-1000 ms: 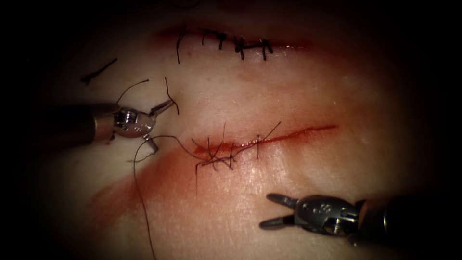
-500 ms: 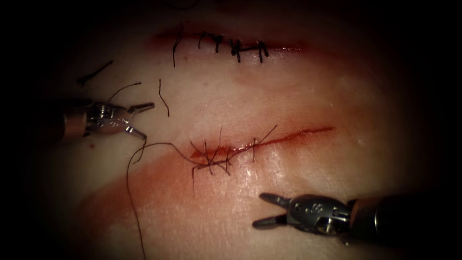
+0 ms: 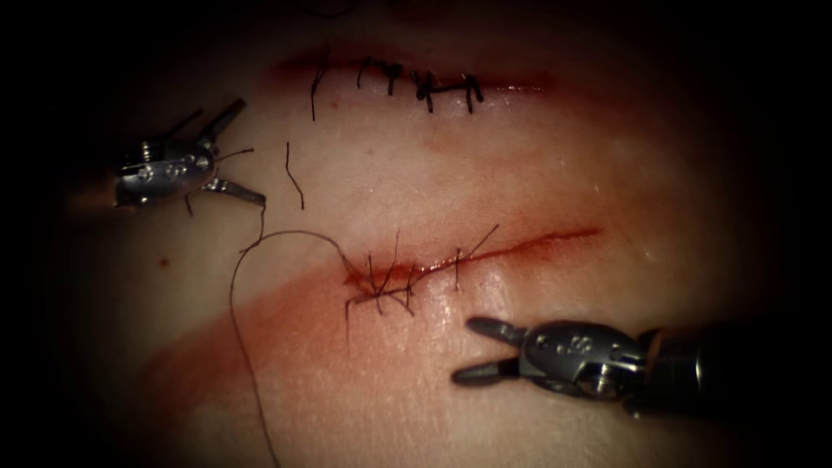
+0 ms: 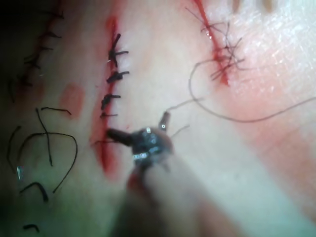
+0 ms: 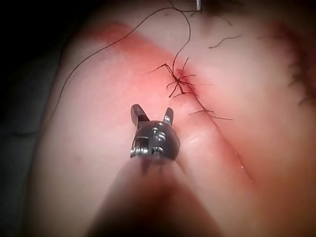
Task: Wound Closure
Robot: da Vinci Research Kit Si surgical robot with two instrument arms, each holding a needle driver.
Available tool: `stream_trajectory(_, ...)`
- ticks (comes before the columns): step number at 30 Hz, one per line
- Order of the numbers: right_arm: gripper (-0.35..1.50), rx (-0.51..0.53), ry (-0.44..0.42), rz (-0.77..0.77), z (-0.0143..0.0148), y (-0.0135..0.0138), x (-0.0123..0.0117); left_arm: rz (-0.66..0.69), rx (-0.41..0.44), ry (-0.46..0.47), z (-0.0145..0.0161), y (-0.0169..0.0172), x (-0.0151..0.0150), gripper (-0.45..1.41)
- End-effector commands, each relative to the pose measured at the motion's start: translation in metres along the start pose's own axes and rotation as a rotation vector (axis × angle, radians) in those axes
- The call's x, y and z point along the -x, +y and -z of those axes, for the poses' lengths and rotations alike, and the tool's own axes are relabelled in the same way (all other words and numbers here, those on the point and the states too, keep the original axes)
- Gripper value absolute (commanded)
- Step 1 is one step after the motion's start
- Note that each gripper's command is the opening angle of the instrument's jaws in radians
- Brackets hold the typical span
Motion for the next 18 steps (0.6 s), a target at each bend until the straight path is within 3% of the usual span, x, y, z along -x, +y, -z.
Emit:
stream_trajectory(1,1.38,-0.003,0.02,-0.004,0.0,0.0003,-0.0012,-0.013,-0.027,0.018,-0.0012,-0.0002,-0.0001,1.13)
stream_trajectory(3,1.31,0.001,0.048,-0.013,0.0014,0.0021,-0.0044,-0.06,-0.157,0.089,-0.0028,-0.0009,-0.0014,1.08)
stream_trajectory(4,1.31,0.001,0.048,-0.013,0.0014,0.0021,-0.0044,-0.06,-0.157,0.089,-0.0028,-0.0009,-0.0014,1.08)
stream_trajectory(7,1.28,0.008,0.076,-0.03,0.0026,0.0053,-0.0079,-0.075,-0.286,0.19,-0.0046,-0.0014,-0.0025,1.09)
stream_trajectory(15,1.23,0.03,0.144,-0.078,0.0028,0.0097,-0.0117,-0.066,-0.402,0.286,-0.0044,-0.0025,-0.0034,1.11)
stream_trajectory(18,1.09,0.044,0.15,-0.088,0.0016,0.0111,-0.013,-0.057,-0.436,0.324,-0.0038,-0.0024,-0.0038,1.11)
